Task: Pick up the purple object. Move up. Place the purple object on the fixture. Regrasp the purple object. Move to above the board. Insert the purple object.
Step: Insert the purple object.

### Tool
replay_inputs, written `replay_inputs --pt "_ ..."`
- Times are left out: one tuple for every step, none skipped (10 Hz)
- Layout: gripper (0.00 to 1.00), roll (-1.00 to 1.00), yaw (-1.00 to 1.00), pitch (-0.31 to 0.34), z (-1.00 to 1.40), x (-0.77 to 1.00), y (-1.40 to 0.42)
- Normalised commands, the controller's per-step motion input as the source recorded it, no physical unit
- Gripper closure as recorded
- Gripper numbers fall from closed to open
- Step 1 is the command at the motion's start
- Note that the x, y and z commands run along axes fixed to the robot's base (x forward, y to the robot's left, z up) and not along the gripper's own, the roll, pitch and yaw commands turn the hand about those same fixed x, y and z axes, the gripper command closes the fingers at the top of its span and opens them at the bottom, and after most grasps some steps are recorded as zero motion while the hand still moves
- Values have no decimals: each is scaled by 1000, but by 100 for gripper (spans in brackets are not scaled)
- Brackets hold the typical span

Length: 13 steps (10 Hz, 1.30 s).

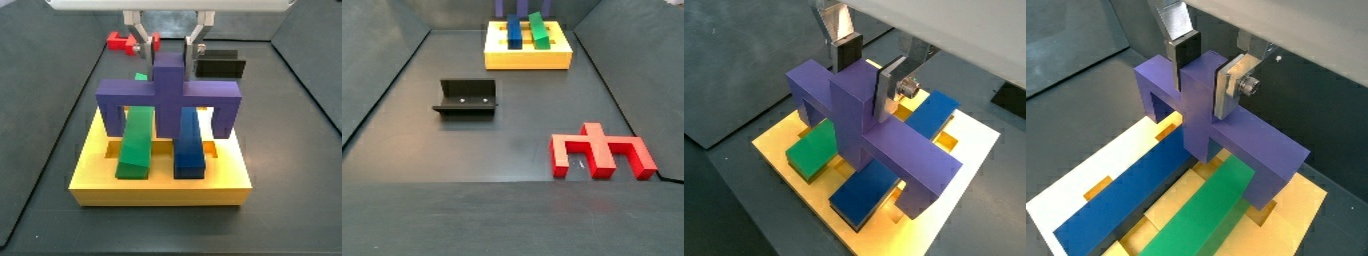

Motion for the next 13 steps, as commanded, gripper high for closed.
replay_inputs --pt "100 -74 0 0 49 11 0" --pt "100 -54 11 0 0 69 0" --pt "100 -50 31 0 0 114 0" --pt "100 -77 9 0 0 89 0" --pt "100 -136 0 0 83 0 223" --pt "100 -124 -71 0 117 -166 249" --pt "100 -134 -66 -1 114 -129 134" --pt "100 -151 -23 -14 106 0 69" --pt "100 -174 0 -14 157 9 54" --pt "100 -177 -6 0 231 231 0" --pt "100 -169 -34 0 86 294 0" --pt "100 -143 -29 -13 -26 69 94" --pt "100 -153 -17 -139 -357 0 126"
